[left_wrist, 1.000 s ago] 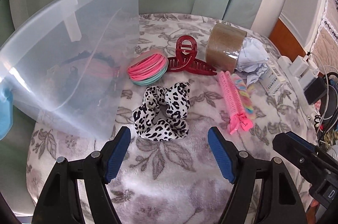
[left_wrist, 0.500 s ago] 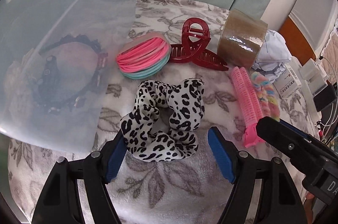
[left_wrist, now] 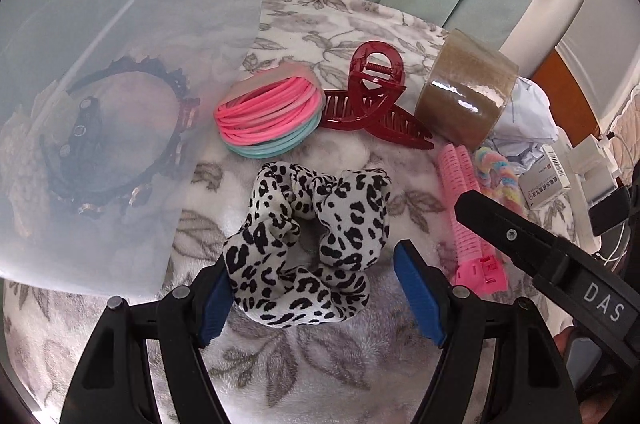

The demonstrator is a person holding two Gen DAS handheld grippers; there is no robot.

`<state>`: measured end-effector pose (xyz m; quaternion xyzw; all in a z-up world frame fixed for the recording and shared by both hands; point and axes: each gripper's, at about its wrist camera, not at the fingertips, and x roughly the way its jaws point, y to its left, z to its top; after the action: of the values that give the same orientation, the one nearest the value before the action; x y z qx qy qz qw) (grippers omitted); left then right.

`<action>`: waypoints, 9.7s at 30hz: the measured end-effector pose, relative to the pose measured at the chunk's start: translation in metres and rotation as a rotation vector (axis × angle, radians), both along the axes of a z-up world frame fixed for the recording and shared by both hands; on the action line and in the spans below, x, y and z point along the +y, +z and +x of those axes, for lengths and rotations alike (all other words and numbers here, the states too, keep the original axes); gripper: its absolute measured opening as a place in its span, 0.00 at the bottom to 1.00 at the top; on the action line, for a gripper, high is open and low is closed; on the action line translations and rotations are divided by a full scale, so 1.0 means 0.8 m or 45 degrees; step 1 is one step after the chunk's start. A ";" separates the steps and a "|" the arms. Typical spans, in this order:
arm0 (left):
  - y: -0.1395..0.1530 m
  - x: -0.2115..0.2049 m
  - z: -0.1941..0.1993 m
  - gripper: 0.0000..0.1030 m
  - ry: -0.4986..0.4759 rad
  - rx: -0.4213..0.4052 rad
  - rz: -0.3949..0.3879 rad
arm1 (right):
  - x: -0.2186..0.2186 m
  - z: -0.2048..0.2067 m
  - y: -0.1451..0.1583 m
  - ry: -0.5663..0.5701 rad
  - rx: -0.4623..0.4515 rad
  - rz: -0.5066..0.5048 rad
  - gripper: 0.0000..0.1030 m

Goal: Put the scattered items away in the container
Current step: 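Grasp the leopard scrunchie with left while right grasps the rainbow pipe cleaner, then lift the leopard scrunchie with left while right lifts the rainbow pipe cleaner, then carry the scrunchie with left while right carries the pipe cleaner over the container, then open both grippers to drop the scrunchie and pipe cleaner inside, then withdraw both grippers from the container toward the pink roller and white box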

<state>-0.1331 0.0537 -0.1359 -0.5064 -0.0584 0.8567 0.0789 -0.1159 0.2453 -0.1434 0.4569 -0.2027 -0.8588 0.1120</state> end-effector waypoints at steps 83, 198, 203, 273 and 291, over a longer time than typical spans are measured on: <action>0.055 0.008 0.094 0.27 -0.074 0.128 -0.006 | 0.048 0.070 0.064 -0.173 0.143 -0.112 0.33; 0.251 -0.219 0.123 0.28 0.365 0.602 0.239 | -0.172 0.111 0.323 0.418 0.632 -0.129 0.07; 0.237 -0.229 0.105 0.28 0.366 0.576 0.236 | -0.204 0.082 0.299 0.492 0.543 -0.097 0.07; 0.244 -0.030 0.128 0.77 -0.041 0.618 0.161 | 0.035 0.165 0.225 -0.090 0.522 -0.168 0.73; 0.145 0.029 0.106 0.77 -0.171 0.385 0.034 | 0.087 0.143 0.122 -0.249 0.312 -0.088 1.00</action>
<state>-0.0480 0.0766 -0.0202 -0.3733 -0.0233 0.9151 0.1505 -0.0011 0.3149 -0.0456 0.3227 -0.2605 -0.9074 0.0676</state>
